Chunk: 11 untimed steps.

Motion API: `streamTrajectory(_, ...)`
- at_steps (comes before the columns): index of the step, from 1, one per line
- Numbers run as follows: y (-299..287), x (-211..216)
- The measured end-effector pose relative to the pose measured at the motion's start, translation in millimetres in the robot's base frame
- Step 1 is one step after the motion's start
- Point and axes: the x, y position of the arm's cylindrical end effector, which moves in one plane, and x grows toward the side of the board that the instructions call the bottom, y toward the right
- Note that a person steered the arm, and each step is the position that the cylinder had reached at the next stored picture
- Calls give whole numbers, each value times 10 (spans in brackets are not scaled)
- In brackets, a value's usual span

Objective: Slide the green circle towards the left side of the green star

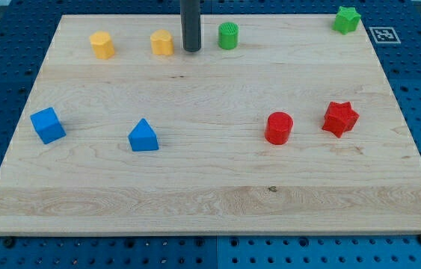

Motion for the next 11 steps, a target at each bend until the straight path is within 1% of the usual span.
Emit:
streamTrajectory(1,15,-87)
streamTrajectory(5,606,-206)
streamTrajectory(6,717,-294)
streamTrajectory(9,833,-303)
streamTrajectory(10,1035,-338)
streamTrajectory(11,1118,-338)
